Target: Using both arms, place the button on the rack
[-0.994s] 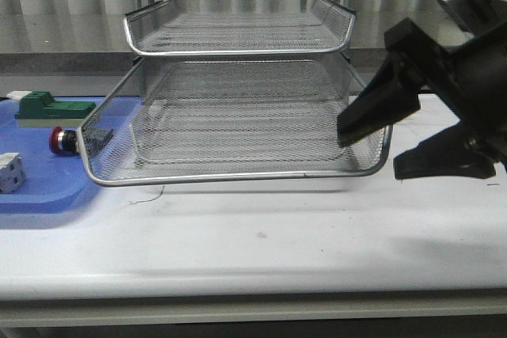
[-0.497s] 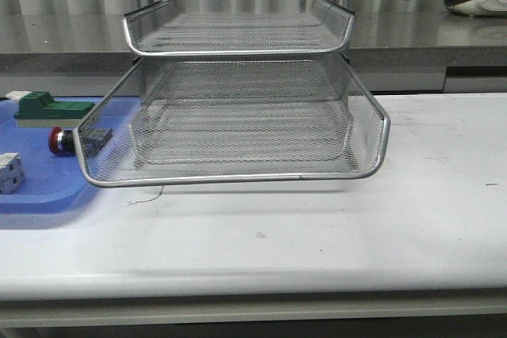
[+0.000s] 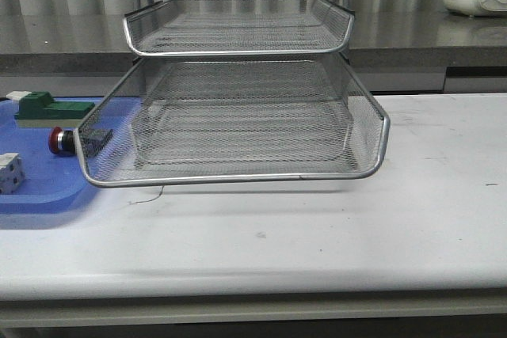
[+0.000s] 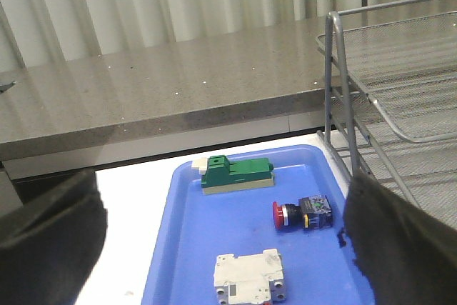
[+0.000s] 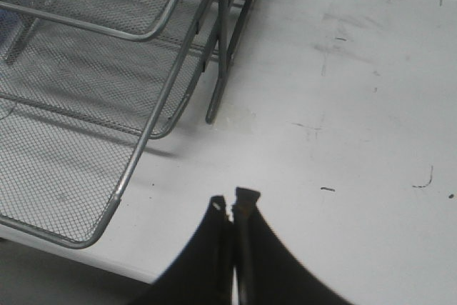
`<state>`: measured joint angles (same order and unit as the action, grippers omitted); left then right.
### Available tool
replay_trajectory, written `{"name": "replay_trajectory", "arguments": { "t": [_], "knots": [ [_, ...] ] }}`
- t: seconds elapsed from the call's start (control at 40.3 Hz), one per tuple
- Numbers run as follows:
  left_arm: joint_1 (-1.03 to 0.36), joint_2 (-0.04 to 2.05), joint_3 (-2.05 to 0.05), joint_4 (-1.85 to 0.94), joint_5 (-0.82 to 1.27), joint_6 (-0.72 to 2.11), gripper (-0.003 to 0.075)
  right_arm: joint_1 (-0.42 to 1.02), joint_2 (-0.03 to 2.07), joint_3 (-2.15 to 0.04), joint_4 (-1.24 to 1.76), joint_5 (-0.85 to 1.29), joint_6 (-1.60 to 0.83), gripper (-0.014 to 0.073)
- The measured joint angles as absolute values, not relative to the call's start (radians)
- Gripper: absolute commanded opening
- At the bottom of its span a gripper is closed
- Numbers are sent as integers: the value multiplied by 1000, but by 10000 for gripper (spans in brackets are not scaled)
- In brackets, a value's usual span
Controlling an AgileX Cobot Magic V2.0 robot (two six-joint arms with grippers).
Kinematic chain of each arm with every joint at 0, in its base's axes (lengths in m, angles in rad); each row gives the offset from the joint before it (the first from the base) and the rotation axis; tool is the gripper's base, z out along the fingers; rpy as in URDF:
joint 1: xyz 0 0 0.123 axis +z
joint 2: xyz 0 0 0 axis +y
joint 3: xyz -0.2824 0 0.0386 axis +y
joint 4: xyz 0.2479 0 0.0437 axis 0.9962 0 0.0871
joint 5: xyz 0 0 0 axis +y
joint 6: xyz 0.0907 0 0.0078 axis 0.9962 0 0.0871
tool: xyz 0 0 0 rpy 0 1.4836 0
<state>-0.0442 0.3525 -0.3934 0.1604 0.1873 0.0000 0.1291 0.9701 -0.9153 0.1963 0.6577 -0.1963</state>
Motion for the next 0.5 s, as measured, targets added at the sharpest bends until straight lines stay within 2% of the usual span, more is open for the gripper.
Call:
{"name": "replay_trajectory", "arguments": {
  "t": [0.298, 0.497],
  "knots": [
    [-44, 352, -393, 160, 187, 0, 640, 129, 618, -561, 196, 434, -192, -60],
    [-44, 352, -393, 160, 187, 0, 639, 129, 380, -382, 196, 401, -190, -60]
  ]
}}
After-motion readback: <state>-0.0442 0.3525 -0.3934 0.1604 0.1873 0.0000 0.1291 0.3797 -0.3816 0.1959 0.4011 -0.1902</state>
